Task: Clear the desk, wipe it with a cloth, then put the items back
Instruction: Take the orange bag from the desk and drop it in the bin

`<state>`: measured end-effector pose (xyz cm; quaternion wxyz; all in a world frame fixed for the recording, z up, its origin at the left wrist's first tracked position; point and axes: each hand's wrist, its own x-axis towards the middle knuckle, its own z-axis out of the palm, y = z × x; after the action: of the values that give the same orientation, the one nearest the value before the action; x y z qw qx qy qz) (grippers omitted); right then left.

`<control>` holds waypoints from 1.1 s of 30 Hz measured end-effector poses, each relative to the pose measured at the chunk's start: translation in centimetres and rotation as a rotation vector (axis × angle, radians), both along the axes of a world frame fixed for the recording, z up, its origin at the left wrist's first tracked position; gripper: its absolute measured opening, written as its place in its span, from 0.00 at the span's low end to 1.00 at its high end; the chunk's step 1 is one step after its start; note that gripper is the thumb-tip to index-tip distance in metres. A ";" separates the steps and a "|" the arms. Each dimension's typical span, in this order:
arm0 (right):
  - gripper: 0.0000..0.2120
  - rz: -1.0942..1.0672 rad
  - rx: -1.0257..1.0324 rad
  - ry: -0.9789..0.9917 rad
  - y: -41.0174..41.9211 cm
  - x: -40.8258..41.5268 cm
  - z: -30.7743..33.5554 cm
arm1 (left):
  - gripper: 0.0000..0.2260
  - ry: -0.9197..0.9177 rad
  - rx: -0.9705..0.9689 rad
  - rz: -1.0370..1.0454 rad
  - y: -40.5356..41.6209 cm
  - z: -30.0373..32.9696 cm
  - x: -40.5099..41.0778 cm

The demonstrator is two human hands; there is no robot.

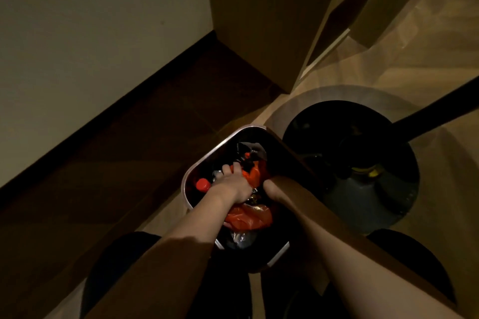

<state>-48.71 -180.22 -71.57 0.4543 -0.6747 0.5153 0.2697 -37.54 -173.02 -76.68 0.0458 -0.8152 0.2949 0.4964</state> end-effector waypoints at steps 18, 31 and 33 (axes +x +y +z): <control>0.25 -0.148 -0.094 -0.167 2.9 -1.7 20.2 | 0.24 -0.203 -0.230 -0.072 1.6 22.1 -0.7; 0.30 0.063 -0.357 -0.192 4.2 -3.1 55.2 | 0.24 -0.372 -0.457 0.004 5.3 57.1 -1.9; 0.31 0.092 -0.387 -0.218 4.5 -3.3 57.8 | 0.23 -0.441 -0.533 0.008 5.9 59.7 -1.7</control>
<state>-52.01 -175.72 -13.72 0.3567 -0.7973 0.4739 0.1117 -39.22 -167.09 -16.96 -0.1082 -0.8872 0.3942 0.2138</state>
